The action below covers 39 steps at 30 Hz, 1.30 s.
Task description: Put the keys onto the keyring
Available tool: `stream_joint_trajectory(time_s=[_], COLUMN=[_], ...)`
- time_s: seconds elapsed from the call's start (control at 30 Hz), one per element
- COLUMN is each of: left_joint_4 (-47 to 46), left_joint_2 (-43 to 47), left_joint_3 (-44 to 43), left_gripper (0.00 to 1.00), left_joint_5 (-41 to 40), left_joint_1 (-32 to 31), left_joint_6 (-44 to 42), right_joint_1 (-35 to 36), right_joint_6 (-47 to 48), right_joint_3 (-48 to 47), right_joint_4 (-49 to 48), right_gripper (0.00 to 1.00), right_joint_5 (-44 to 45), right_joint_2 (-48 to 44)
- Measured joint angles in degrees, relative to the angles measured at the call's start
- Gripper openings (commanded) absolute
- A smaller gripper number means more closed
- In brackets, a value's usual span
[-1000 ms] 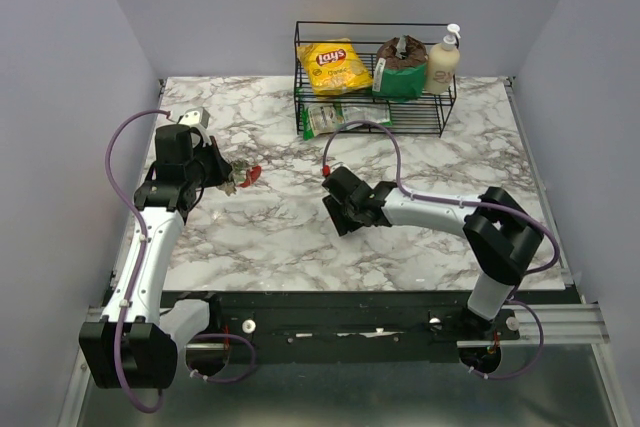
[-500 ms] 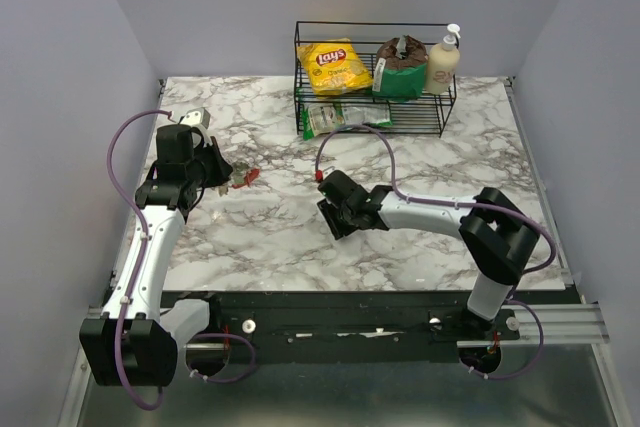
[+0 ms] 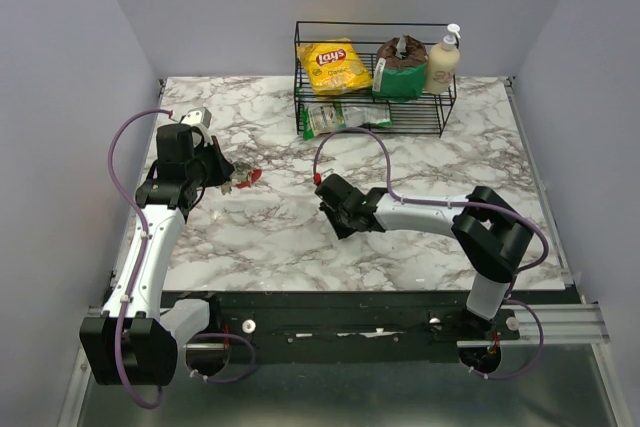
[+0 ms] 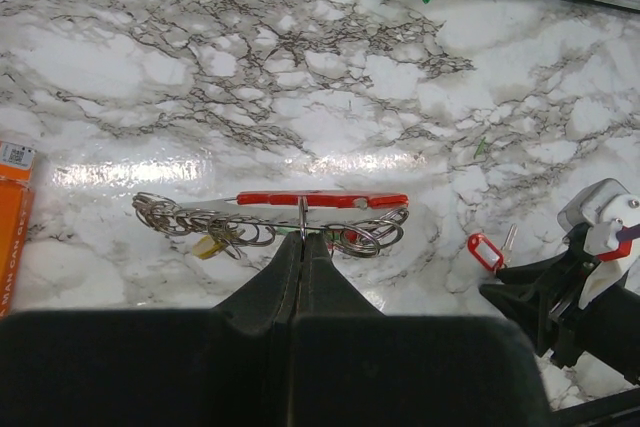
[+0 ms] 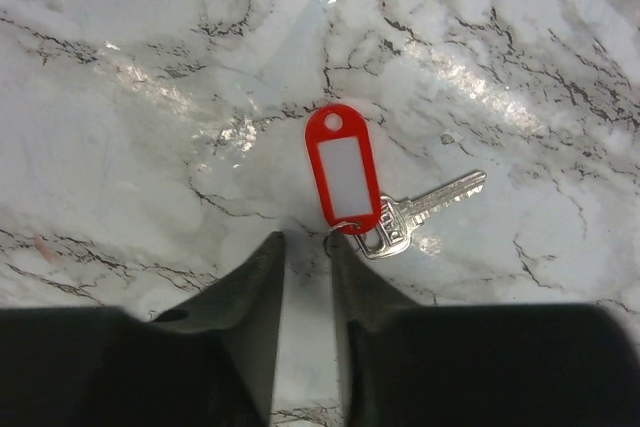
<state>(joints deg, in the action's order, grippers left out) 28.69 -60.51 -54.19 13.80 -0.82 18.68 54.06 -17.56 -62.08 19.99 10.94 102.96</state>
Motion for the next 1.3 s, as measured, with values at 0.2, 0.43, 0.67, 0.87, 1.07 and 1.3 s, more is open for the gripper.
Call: stream_joint_trajectory(time_s=[0.2,0.43,0.67,0.87,1.07,1.3], left_joint_4=[-0.22,-0.26,-0.31,-0.28,-0.31,-0.28], left_joint_2=[-0.09,-0.11,-0.42,-0.57,-0.66,-1.11], left_joint_3=[0.02,0.02,0.02,0.02,0.02,0.02], left_gripper=[0.00,0.00,0.00,0.00,0.00,0.00], left_joint_5=[0.20,0.28,0.57,0.68,0.83,0.87], left_joint_1=[0.00,0.00,-0.02,-0.07,-0.44,-0.81], left_joint_6=[0.00,-0.02,0.00,0.00,-0.02,-0.02], right_joint_1=[0.04,0.11,0.11,0.09,0.11,0.09], right_joint_6=[0.07,1.40,2.62,3.34,4.35,7.15], right_joint_3=[-0.11,0.13,2.69,2.69,2.69,1.49], right_joint_4=[-0.98,-1.66,-2.34,-3.08,-3.17,-3.08], right_gripper=[0.05,0.01,0.01,0.01,0.09,0.37], right_joint_5=[-0.07,-1.44,-2.49,-2.45,-1.97,0.31], right_joint_2=[0.37,-0.02,-5.33,-5.66,-5.66,-5.14])
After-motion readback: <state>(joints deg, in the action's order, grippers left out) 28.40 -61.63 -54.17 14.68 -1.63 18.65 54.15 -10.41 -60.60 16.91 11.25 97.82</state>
